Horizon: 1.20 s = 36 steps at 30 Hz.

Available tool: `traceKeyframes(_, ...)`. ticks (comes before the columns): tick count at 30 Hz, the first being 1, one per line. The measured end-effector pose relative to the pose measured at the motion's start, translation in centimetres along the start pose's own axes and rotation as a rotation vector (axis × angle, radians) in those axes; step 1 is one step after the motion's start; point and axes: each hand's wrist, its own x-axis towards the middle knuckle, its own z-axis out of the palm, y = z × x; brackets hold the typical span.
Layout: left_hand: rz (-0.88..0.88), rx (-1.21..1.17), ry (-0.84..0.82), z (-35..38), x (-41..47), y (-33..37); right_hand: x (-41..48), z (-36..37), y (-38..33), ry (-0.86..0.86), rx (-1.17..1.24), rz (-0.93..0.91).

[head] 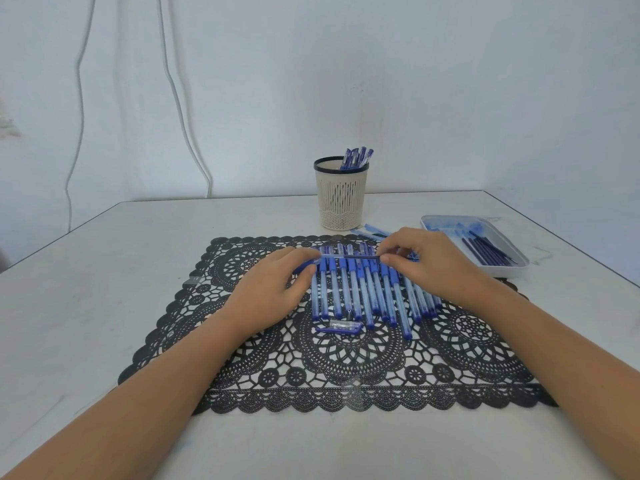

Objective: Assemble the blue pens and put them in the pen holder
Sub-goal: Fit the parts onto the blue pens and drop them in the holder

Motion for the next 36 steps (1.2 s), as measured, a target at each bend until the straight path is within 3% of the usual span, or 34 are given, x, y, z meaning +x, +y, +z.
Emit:
traceKeyframes(11,0.014,0.002,-0.004,-0.2,0.0,0.3,0.1,0.0,0.1,-0.010,-0.056,-0.032)
traceKeyframes(15,0.105,0.140,-0.015,-0.3,-0.1,0.2,0.4,-0.1,0.1,0.045,-0.222,-0.144)
traceKeyframes(20,0.158,0.140,-0.032,0.0,-0.2,1.3,0.0,0.9,-1.5,0.058,-0.251,-0.319)
traceKeyframes(28,0.060,0.075,-0.028,-0.3,-0.1,1.3,-0.5,0.2,-2.1,-0.039,0.093,-0.021)
traceKeyframes(36,0.101,0.063,-0.022,-0.1,-0.1,2.0,-0.5,1.0,-3.0,-0.012,0.268,-0.003)
